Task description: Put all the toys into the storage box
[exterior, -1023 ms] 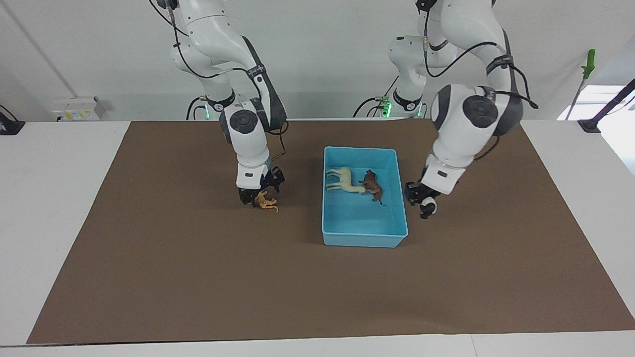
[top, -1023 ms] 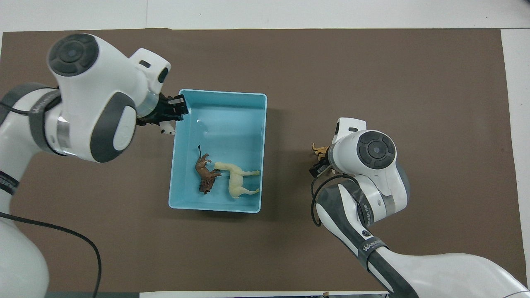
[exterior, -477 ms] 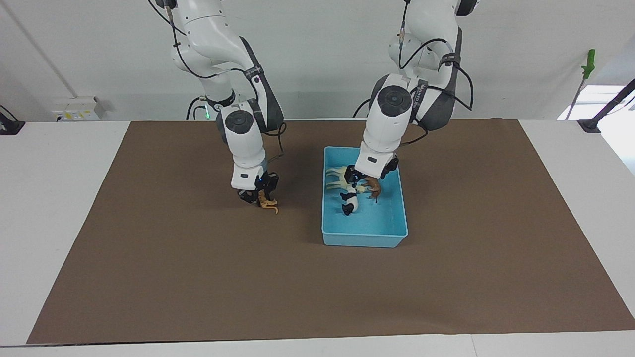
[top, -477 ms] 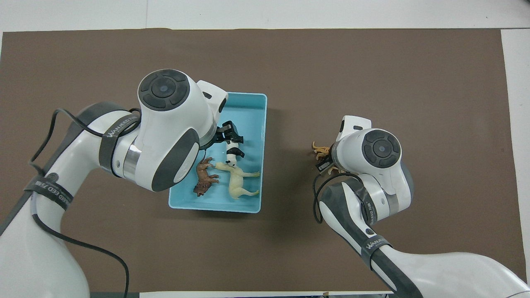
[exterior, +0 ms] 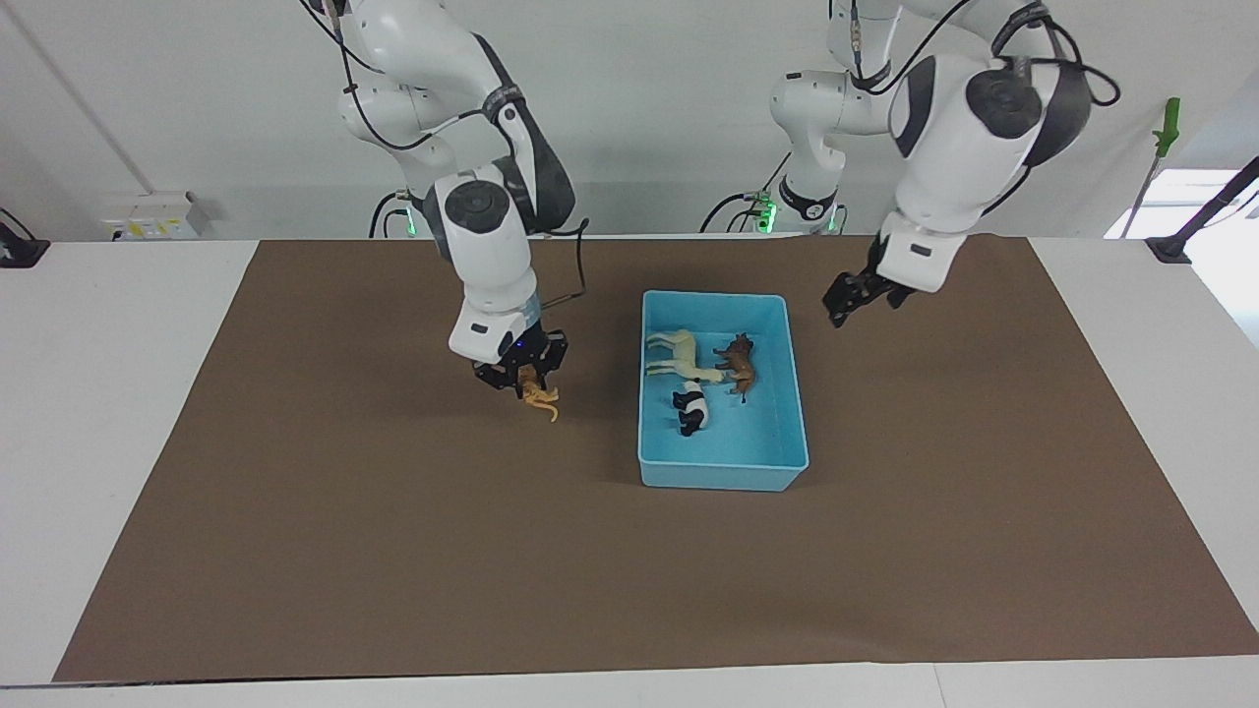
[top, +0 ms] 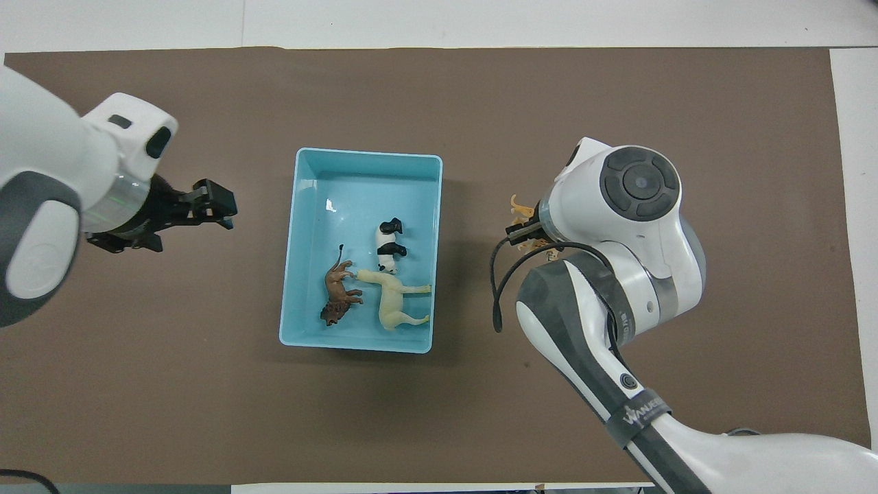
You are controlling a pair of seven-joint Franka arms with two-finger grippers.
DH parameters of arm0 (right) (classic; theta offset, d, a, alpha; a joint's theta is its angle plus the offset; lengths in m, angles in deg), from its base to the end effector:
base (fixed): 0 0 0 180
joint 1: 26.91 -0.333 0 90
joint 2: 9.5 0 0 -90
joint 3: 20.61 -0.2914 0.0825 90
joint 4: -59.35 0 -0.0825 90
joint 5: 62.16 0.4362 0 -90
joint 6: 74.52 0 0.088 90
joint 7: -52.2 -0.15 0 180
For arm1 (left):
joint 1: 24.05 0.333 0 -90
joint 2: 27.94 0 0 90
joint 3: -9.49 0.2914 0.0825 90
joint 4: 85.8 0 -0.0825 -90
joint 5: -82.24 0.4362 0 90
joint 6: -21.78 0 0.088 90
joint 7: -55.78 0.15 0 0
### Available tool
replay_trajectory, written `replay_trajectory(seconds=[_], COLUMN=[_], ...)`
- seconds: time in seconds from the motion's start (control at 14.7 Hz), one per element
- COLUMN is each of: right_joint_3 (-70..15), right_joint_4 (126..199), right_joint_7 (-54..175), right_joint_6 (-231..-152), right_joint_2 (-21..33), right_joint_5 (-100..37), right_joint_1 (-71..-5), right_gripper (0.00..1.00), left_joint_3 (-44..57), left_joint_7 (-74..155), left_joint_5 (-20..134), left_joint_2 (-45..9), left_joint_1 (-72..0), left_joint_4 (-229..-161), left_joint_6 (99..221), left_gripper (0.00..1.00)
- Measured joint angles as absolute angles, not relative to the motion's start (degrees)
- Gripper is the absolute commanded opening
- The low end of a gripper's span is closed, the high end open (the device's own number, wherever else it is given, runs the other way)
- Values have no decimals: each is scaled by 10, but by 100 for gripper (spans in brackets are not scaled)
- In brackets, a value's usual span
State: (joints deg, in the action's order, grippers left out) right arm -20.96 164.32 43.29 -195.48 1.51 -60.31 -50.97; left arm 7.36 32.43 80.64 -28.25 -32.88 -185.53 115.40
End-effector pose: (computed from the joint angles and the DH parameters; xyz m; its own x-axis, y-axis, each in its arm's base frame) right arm 0.6050 0.2774 0.3446 0.9649 0.2497 0.0808 0.2537 -0.9663 -0.0432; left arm 0.5855 -0.1175 0.4768 0.9706 0.2173 -0.1036 0.2169 -0.9761 -0.0150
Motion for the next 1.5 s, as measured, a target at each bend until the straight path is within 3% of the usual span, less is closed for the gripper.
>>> replay_trajectory(seconds=[0.2,0.34,0.41,0.48,0.82,0.95,1.23,1.5], right_joint_3=[-218,-220,-220,-220,-208,-204,-200,-200], right_joint_4=[1520,1493,1489,1483,1437,1432,1424,1423], right_joint_7=[277,174,134,105,114,162,303,412], right_joint_6=[-1896,-1935,-1960,-1972,-1863,-1813,-1718,-1702], right_joint_2=[28,48,61,74,93,86,30,-26], right_joint_5=[-602,-590,-579,-576,-604,-619,-620,-615], right_joint_1=[-576,-625,-647,-665,-663,-629,-477,-321], right_gripper=[0,0,75,100,100,100,100,100], left_joint_3=[70,50,43,39,34,33,32,42], left_joint_7=[415,434,436,436,447,460,474,501], left_joint_5=[806,806,806,806,808,808,808,808], left_joint_2=[-320,-323,-321,-316,-289,-288,-288,-288], left_joint_1=[-273,-233,-223,-219,-214,-214,-220,-246], left_joint_4=[-1854,-1851,-1850,-1847,-1829,-1827,-1825,-1820], left_joint_6=[1100,1099,1100,1100,1093,1087,1086,1088], left_gripper=[100,100,100,100,100,100,100,100])
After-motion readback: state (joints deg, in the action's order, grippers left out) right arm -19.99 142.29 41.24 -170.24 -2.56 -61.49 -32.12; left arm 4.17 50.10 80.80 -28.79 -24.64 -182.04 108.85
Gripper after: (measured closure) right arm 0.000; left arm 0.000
